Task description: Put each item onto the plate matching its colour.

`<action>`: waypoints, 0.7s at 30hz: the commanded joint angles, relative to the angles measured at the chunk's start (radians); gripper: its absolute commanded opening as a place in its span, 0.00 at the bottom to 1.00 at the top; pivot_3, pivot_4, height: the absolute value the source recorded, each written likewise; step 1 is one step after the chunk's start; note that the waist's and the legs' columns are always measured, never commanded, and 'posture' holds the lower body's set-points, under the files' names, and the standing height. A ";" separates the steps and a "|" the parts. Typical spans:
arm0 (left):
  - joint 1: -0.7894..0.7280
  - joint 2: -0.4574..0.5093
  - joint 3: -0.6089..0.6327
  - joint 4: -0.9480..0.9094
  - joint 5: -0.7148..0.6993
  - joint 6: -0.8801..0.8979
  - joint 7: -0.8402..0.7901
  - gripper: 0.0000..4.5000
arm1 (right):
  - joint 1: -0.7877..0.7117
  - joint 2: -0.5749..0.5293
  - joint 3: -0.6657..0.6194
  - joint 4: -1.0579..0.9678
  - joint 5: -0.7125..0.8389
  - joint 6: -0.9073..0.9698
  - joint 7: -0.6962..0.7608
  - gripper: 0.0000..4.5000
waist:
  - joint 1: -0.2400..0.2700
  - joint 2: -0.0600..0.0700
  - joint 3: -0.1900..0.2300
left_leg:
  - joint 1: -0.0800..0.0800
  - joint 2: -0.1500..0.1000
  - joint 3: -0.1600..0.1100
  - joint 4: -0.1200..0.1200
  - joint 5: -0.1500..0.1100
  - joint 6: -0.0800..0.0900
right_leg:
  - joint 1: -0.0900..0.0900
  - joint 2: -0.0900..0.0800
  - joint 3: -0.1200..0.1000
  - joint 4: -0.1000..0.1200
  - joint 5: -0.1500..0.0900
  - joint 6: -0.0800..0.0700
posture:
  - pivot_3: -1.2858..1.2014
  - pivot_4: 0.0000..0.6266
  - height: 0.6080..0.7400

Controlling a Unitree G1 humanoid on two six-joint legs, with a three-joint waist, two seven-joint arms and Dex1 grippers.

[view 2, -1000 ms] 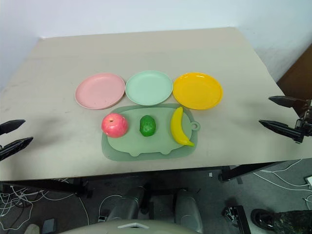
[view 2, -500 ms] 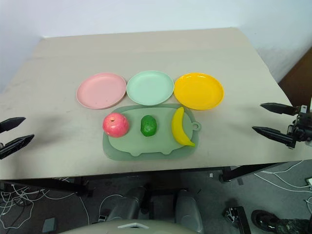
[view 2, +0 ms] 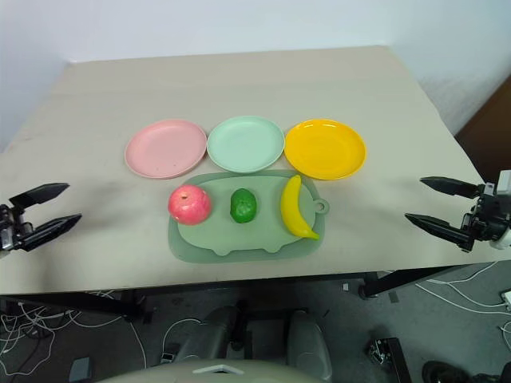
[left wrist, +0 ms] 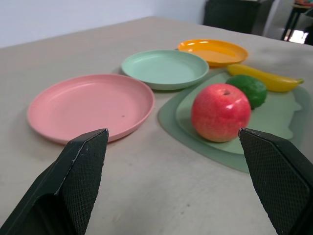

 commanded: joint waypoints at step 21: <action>-0.030 -0.013 -0.106 -0.130 0.008 0.027 -0.066 1.00 | 0.175 -0.026 -0.049 -0.568 0.183 0.408 -0.229 1.00 | 0.003 0.000 0.000 | 0.000 0.001 0.000 -0.001 0.000 0.000 | 0.000 0.000 0.000 0.000 0.000 0.000 | 0.52 0.24 0.98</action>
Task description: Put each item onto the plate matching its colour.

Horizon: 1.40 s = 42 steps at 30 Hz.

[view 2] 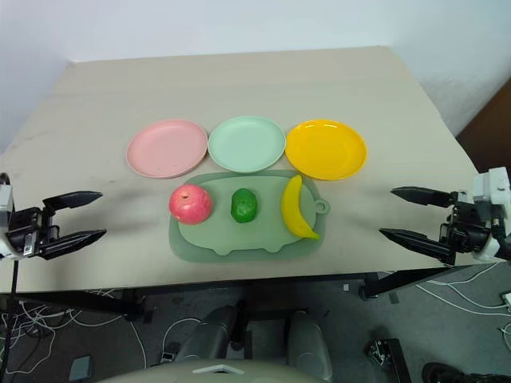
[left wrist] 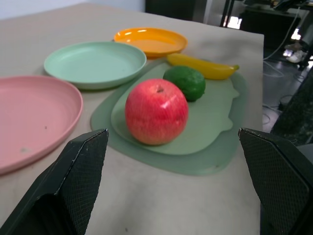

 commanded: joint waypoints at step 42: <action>0.063 -0.037 -0.015 -0.052 -0.011 -0.035 0.068 1.00 | -0.387 0.583 0.587 -0.346 -0.143 0.821 -1.346 1.00 | -0.003 -0.002 -0.001 | 0.000 -0.001 0.000 0.000 0.002 0.003 | -0.002 0.001 0.000 0.001 0.001 -0.001 | 0.52 0.24 0.98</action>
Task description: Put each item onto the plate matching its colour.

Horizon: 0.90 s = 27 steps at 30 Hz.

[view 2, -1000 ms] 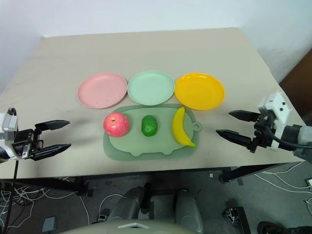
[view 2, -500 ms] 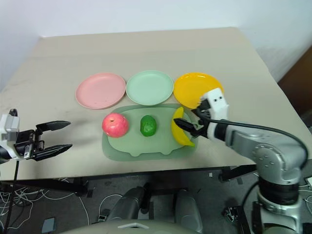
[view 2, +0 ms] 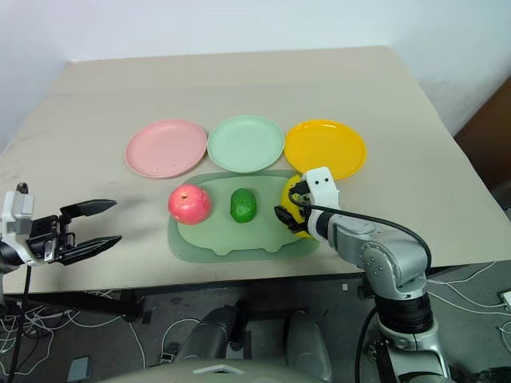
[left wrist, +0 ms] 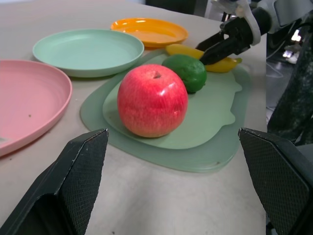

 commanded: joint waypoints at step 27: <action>-0.026 0.002 0.026 0.002 -0.025 0.003 0.000 1.00 | -0.501 -0.222 -0.066 0.556 -0.112 -0.112 0.352 0.44 | -0.004 0.000 0.000 | 0.001 0.000 0.000 -0.001 0.000 0.000 | 0.001 -0.001 0.000 -0.002 0.000 0.000 | 0.52 0.24 0.98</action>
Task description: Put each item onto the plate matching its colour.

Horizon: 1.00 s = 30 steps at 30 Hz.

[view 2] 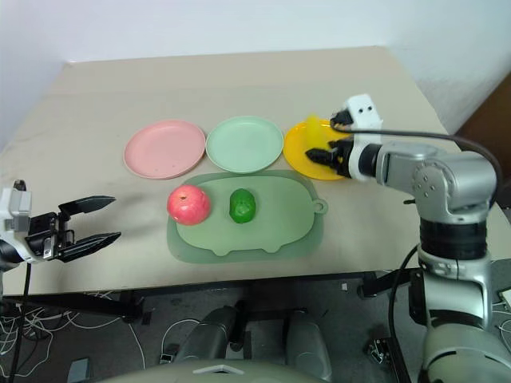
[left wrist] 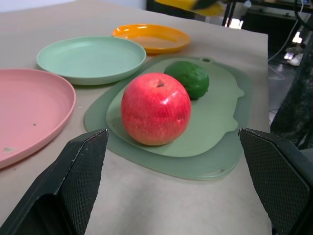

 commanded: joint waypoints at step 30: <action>0.021 -0.004 0.027 -0.034 -0.018 -0.006 0.027 1.00 | -0.049 0.353 -0.007 -0.320 0.008 0.368 0.021 0.99 | -0.001 0.000 0.000 | -0.002 0.001 0.000 -0.001 0.000 -0.001 | -0.005 0.002 0.001 0.005 0.000 0.000 | 0.52 0.24 0.98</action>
